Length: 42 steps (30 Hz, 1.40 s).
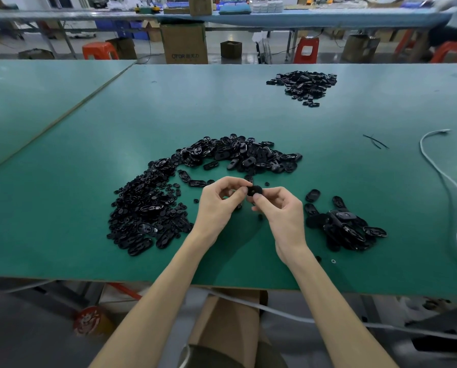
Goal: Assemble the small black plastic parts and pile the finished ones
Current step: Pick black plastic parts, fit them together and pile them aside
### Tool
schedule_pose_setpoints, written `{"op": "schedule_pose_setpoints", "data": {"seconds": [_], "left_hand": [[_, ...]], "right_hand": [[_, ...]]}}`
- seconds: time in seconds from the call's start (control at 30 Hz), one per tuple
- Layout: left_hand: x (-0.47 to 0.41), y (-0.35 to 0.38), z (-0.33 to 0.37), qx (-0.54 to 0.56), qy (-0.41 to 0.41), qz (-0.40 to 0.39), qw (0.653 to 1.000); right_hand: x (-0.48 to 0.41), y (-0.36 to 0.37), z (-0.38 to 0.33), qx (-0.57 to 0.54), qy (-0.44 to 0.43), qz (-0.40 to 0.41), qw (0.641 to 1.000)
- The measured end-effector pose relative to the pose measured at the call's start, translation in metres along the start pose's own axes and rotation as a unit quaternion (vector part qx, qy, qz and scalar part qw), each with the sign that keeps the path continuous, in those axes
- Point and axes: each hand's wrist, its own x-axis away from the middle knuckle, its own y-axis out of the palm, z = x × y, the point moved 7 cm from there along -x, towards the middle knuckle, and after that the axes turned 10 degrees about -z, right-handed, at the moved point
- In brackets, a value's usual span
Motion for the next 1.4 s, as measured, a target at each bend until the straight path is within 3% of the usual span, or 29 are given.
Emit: {"op": "schedule_pose_setpoints", "data": {"seconds": [0.37, 1.4], "left_hand": [[0.0028, 0.0024, 0.0035, -0.008, -0.014, 0.003, 1.0], [0.0023, -0.0002, -0.0045, -0.018, -0.043, 0.014, 0.999]], "right_hand": [[0.0005, 0.003, -0.003, -0.052, -0.015, -0.007, 0.999], [0.0027, 0.0048, -0.0073, -0.029, -0.024, -0.014, 0.999]]}}
